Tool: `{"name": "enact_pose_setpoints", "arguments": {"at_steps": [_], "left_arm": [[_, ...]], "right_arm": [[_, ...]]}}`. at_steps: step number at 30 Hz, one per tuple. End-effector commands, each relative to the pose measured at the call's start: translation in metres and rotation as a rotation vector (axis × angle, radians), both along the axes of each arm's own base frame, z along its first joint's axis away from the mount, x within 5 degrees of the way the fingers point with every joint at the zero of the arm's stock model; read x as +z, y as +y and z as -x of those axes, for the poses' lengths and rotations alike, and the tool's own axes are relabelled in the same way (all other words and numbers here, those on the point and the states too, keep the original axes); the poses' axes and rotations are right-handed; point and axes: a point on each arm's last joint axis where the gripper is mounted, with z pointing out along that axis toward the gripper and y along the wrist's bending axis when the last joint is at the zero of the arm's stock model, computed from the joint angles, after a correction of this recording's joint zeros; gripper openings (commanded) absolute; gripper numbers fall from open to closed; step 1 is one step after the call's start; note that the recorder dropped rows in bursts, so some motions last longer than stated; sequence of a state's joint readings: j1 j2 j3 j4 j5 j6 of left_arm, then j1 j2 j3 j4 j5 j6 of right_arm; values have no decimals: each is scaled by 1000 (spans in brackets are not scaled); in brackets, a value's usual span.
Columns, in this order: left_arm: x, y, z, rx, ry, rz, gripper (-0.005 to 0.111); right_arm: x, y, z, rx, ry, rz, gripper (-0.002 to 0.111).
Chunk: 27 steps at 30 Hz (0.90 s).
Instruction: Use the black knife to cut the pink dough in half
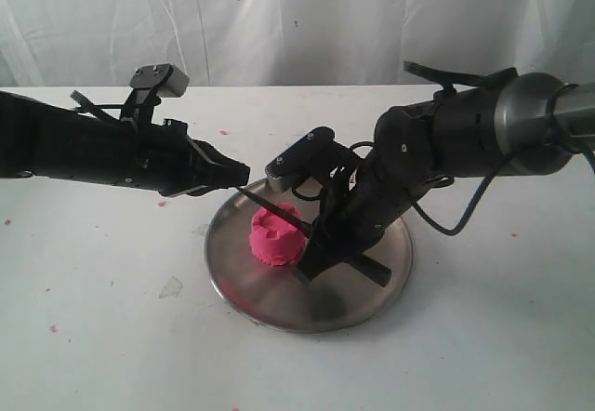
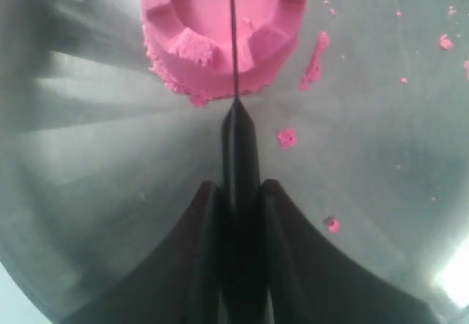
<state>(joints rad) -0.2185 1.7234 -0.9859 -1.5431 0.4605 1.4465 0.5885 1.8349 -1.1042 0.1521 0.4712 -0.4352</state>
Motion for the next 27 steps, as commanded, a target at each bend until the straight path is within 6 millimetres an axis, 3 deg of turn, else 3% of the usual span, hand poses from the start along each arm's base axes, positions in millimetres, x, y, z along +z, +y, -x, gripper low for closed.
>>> {"name": "enact_pose_setpoints", "arguments": {"at_steps": [1, 8, 14, 27], "left_arm": [[-1, -3, -4, 1, -31, 15, 0], [-4, -6, -21, 2, -81, 21, 0], [-20, -10, -37, 0, -51, 18, 0], [-39, -7, -40, 1, -26, -67, 0]], "right_arm": [[0, 2, -3, 11, -1, 7, 0], [0, 2, -3, 14, -4, 11, 0], [0, 2, -3, 14, -4, 11, 0], [0, 2, -3, 14, -6, 10, 0]]}}
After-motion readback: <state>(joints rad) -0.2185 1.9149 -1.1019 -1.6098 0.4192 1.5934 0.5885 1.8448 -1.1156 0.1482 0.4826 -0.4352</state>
